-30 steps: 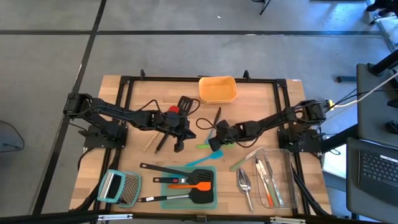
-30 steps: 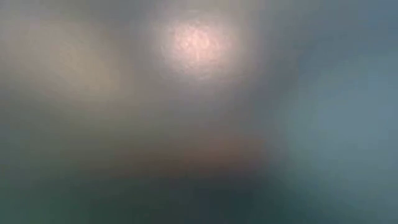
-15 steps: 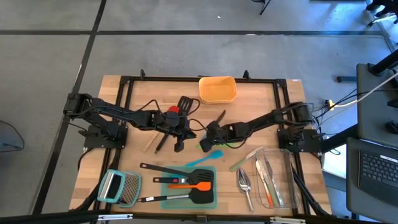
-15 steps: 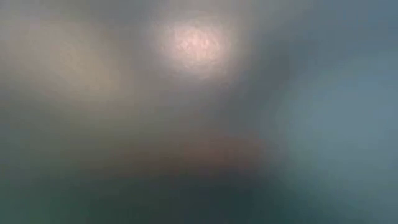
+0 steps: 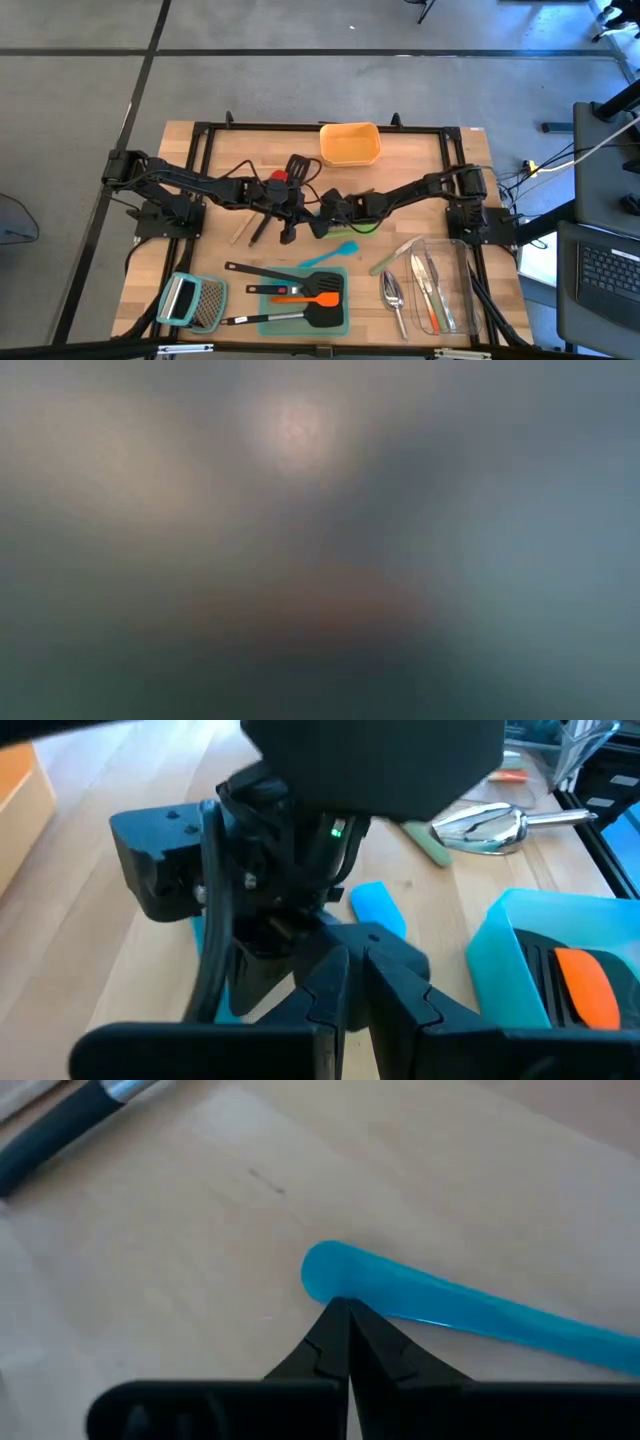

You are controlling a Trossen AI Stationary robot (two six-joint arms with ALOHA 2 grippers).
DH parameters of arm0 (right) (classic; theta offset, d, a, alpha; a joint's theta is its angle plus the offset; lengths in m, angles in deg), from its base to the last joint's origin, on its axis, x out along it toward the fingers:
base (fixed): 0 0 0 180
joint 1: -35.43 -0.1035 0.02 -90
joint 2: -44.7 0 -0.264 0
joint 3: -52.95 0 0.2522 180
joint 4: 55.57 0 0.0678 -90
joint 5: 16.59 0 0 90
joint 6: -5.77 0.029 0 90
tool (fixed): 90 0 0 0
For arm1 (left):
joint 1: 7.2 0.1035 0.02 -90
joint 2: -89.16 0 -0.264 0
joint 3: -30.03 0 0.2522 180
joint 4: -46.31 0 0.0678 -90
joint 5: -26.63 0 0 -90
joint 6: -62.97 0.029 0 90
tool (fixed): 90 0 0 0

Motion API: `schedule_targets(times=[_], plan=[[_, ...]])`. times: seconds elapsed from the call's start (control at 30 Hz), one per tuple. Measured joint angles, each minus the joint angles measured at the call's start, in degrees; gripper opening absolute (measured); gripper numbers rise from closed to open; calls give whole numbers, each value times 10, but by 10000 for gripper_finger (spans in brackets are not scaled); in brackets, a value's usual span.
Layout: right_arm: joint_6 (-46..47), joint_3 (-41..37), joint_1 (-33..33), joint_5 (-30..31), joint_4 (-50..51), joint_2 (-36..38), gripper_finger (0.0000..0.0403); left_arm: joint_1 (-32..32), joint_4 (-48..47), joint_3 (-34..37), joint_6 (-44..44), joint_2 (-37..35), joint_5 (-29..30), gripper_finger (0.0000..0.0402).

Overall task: Pick & Place Kitchen Items
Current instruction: Put the black spatula into the blue bin

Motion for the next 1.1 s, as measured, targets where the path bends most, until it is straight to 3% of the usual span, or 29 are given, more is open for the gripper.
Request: schedule_targets(times=[0.5, 0.83, 1.1], plan=[[-44, 23, -3, -6, 13, 2, 2, 0, -10, 0, 2, 0, -5, 29], [-44, 25, -9, -23, 124, 41, 2, 0, -17, 0, 7, 0, -7, 29], [-45, 24, -10, 12, 214, 71, 3, 0, -18, 0, 7, 0, -15, 29]])
